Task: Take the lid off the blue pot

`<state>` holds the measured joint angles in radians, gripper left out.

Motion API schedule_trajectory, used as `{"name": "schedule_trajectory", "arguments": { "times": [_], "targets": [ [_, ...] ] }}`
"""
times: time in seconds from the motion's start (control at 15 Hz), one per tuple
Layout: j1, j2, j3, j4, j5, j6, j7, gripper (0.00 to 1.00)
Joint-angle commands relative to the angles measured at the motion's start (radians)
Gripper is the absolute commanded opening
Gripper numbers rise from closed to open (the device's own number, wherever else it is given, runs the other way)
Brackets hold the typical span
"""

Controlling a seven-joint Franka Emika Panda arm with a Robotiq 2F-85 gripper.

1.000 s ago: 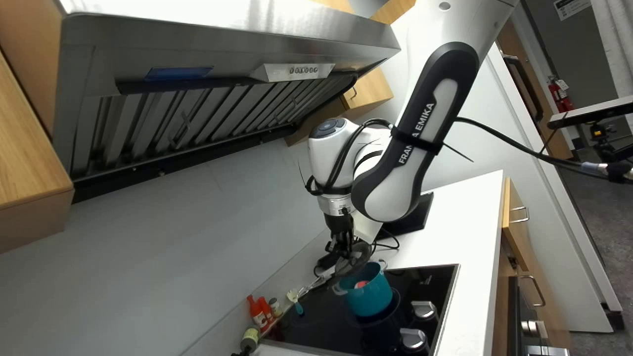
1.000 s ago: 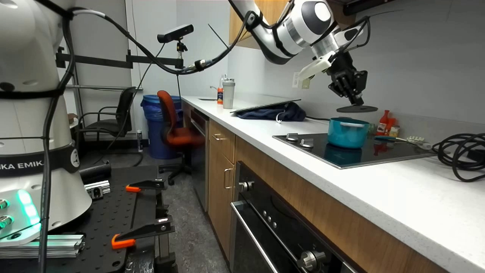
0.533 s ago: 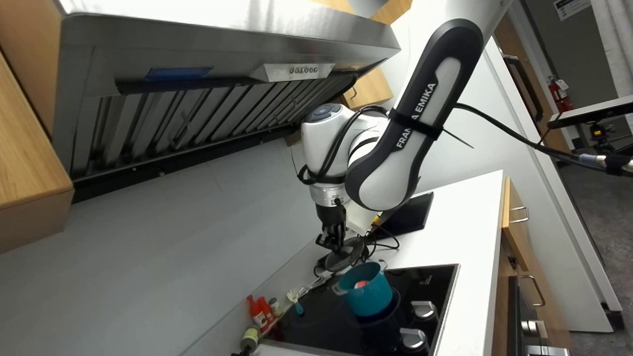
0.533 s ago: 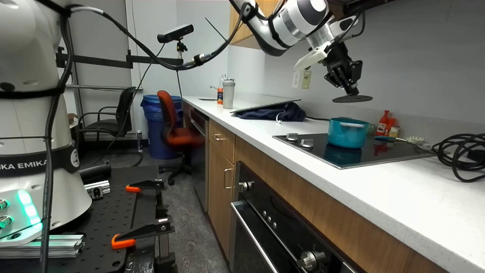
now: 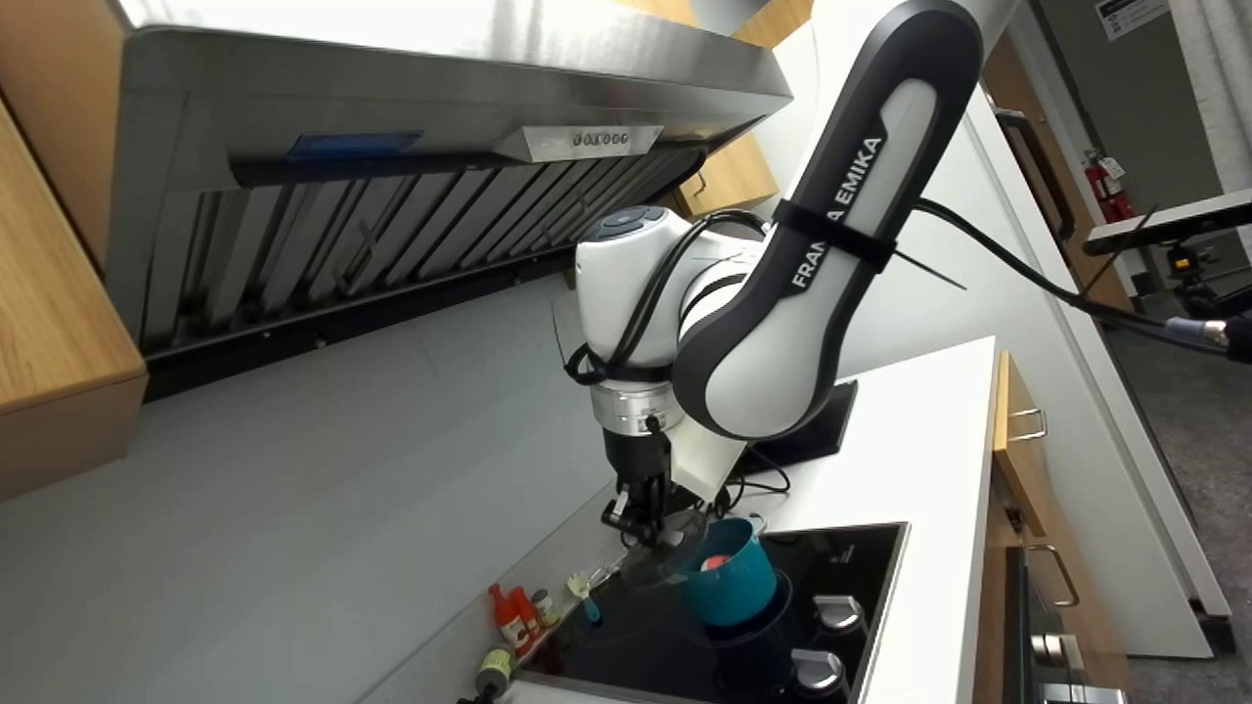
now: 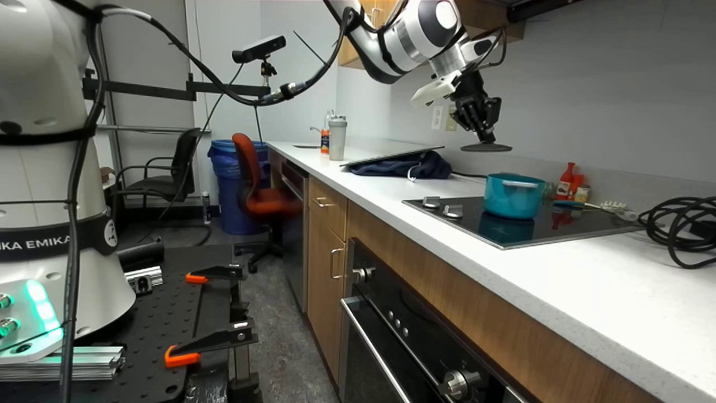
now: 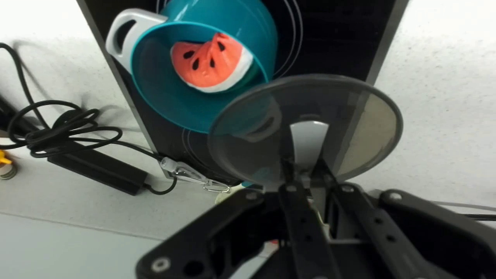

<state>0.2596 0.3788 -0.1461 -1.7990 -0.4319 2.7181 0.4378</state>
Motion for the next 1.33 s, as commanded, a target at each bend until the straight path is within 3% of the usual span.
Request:
{"name": "schedule_trajectory", "arguments": {
  "times": [0.0,0.67,1.27],
  "targets": [
    [-0.007,-0.028,0.044,-0.041,0.054,0.028,-0.018,0.04],
    [-0.006,0.011,0.155,-0.050,0.188,0.033,-0.067,0.04],
    [0.011,0.076,0.196,-0.027,0.224,0.033,-0.111,0.04]
  ]
}}
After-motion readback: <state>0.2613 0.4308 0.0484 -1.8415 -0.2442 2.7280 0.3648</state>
